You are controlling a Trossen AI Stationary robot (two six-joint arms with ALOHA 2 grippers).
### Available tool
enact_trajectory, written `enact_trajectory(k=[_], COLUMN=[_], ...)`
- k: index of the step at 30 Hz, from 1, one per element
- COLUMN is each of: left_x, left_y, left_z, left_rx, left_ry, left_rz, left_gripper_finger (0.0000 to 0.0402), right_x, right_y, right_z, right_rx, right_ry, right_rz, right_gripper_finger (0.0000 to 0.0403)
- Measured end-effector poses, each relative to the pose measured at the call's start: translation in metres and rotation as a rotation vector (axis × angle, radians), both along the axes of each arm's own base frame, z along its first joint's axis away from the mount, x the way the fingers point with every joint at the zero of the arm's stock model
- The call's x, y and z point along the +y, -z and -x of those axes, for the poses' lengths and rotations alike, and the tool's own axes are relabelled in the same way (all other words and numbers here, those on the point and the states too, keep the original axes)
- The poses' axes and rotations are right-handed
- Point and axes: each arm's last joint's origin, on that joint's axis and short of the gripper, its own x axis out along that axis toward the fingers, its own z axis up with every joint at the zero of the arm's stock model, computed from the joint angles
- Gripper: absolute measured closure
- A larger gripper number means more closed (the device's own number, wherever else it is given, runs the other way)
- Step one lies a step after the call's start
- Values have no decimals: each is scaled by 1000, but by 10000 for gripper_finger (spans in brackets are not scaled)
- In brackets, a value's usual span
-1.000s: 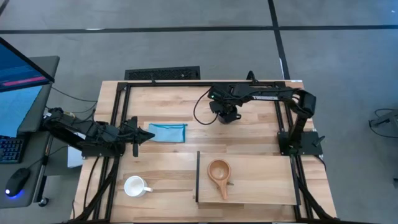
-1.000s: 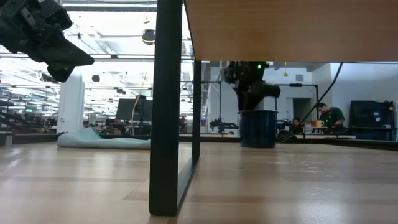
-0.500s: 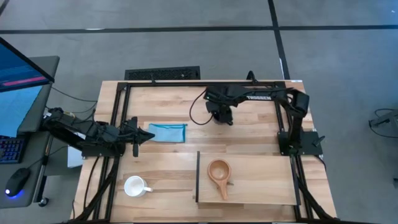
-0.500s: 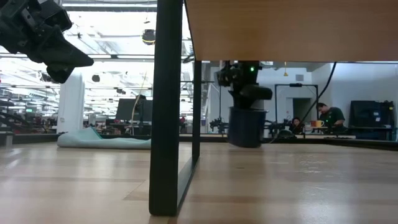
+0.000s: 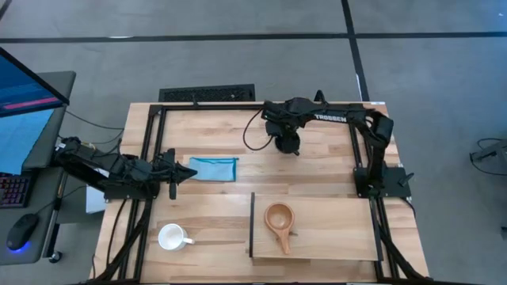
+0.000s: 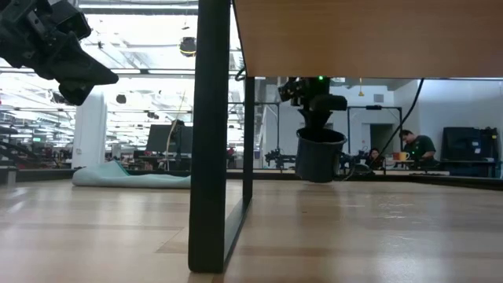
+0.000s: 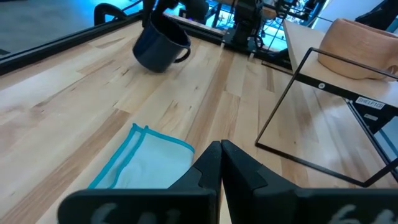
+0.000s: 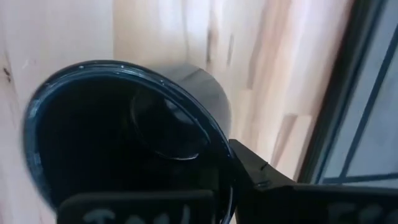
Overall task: Stack small to large cups/mugs on shelf
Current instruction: Put the black mug on the shelf
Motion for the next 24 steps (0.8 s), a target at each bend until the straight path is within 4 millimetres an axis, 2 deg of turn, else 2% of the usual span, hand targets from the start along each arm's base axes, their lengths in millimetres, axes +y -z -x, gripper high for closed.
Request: enact_trajectory(k=[8,15,24], left_x=[0,0,0], left_y=[0,1,1], left_z=[0,0,0], left_rx=[1,5,5], left_ry=[11,12,12], left_rz=[16,14,14], left_gripper_finger=[401,401,401], right_x=[2,4,1], right_y=[-27,-66,-107], right_z=[1,6,19], right_rx=[16,24,-32], right_ry=[6,64,305], right_rz=[-46,-64,-124], right_gripper_finger=[374,374,374])
